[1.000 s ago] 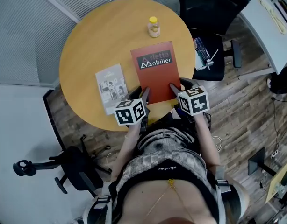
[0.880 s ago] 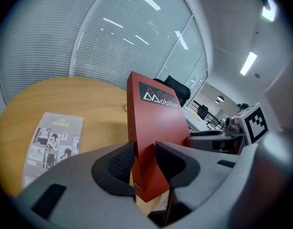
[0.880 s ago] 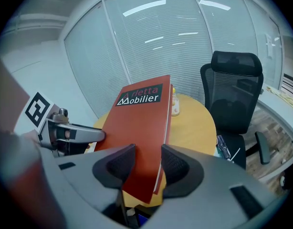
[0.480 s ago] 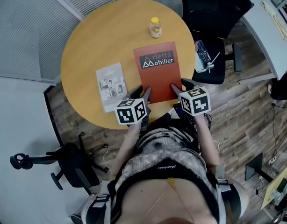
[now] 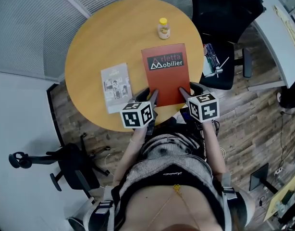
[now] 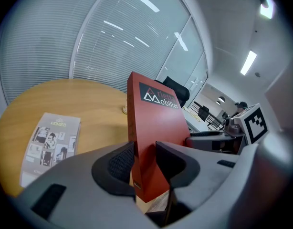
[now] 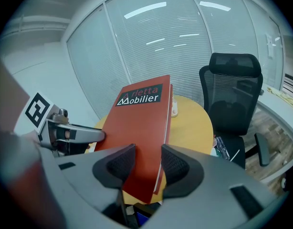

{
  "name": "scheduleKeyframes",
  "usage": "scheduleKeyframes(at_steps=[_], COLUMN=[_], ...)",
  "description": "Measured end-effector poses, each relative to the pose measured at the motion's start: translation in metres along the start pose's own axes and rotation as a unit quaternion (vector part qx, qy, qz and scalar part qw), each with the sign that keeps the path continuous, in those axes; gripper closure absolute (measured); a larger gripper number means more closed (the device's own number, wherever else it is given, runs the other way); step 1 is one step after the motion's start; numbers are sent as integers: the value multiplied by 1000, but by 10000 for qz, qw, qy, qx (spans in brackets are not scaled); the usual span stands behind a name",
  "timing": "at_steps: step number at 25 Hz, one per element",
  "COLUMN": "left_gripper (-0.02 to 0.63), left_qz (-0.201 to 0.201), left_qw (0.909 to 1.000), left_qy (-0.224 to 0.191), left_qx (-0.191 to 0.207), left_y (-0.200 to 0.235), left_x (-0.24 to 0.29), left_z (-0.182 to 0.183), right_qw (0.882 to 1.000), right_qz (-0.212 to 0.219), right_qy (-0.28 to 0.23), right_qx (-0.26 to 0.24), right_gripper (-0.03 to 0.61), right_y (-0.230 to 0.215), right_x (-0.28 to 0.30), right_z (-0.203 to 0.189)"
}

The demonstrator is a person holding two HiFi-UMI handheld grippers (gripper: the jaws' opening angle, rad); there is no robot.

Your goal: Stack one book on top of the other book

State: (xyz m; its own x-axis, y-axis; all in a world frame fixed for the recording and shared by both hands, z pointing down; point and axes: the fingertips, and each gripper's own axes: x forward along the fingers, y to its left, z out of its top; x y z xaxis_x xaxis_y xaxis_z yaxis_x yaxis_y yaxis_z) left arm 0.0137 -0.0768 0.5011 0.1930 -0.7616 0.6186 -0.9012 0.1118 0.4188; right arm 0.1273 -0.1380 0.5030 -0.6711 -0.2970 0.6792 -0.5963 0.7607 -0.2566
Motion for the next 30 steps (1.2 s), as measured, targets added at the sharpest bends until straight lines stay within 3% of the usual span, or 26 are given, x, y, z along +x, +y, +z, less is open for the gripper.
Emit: scheduleKeyframes(at_steps=[9, 30], left_gripper=[476, 476], left_qz=[33, 18], left_qw=[10000, 9994], left_qy=[-14, 3], left_qx=[-62, -353], left_y=[7, 153], left_x=[-2, -91], left_z=[1, 5], right_qw=[10000, 9996], right_qz=[23, 55], right_qy=[28, 226], right_qx=[-47, -155], right_gripper=[397, 397], right_y=[5, 155], right_x=[6, 84], right_z=[4, 25])
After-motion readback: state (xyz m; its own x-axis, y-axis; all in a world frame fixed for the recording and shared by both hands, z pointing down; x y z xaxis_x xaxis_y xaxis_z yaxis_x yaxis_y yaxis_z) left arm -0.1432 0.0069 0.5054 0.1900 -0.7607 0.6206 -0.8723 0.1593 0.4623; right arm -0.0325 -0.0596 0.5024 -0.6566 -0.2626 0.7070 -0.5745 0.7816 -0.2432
